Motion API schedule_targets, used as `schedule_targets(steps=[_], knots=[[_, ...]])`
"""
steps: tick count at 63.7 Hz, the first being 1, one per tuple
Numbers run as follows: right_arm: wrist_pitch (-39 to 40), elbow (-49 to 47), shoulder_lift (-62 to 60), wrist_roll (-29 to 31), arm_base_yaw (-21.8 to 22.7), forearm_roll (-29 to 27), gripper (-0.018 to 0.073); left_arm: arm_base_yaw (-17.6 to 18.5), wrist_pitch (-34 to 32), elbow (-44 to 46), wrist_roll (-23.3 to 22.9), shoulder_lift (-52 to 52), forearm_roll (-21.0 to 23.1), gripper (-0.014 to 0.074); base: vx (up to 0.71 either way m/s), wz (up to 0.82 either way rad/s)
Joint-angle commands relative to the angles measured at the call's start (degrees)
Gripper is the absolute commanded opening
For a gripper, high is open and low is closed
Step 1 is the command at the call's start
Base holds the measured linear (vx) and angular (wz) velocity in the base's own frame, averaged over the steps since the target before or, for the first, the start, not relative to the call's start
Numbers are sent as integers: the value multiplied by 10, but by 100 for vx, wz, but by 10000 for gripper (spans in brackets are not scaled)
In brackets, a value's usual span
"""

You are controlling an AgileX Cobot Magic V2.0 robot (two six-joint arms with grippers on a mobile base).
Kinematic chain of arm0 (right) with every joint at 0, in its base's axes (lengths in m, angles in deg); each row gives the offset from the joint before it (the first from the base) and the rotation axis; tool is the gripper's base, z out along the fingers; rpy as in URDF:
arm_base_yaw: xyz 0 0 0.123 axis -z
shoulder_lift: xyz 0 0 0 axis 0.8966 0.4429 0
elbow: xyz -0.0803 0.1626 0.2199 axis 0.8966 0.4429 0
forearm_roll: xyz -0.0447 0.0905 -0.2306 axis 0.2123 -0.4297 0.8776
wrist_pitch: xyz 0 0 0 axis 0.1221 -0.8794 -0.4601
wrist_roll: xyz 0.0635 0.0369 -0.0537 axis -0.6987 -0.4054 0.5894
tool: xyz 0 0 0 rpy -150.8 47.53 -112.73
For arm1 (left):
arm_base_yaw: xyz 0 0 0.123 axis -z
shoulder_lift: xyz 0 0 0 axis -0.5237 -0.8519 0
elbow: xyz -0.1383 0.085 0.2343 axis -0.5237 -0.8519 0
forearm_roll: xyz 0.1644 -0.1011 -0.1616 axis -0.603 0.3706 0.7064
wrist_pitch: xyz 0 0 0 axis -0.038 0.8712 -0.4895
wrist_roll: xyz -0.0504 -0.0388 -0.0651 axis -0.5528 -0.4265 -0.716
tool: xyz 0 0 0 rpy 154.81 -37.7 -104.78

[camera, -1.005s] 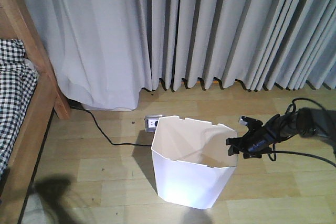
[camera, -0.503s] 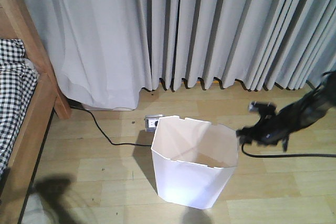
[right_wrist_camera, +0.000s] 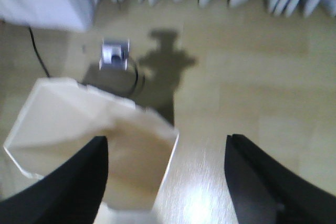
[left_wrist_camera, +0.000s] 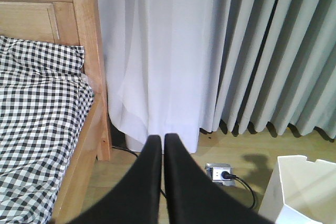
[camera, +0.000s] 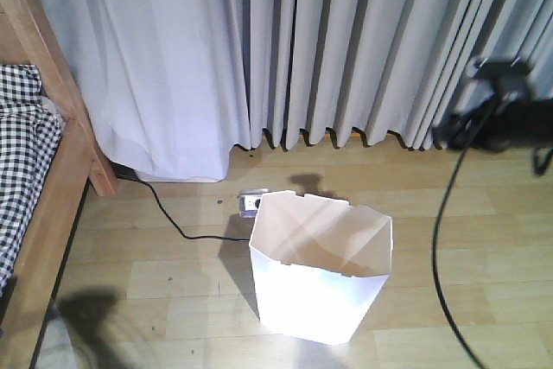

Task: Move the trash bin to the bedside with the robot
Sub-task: 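Open the right gripper and lift it off the bin rim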

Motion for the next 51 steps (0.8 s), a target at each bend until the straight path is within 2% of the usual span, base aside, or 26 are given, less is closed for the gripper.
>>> schedule_targets(steps=[1,26,38,51], knots=[[-1,12,-101,5,3,-3,473,2,-38,-2,-2,8,1,-6,0,0],[-13,153,-471,2,3,-23,473,2,-38,-2,-2,8,1,-6,0,0],[-3,251,-645,1,3,-68,473,2,-38,-2,-2,8,1,-6,0,0],[53,350,-799,1,3,-142,473,2,-38,-2,-2,8,1,-6,0,0]])
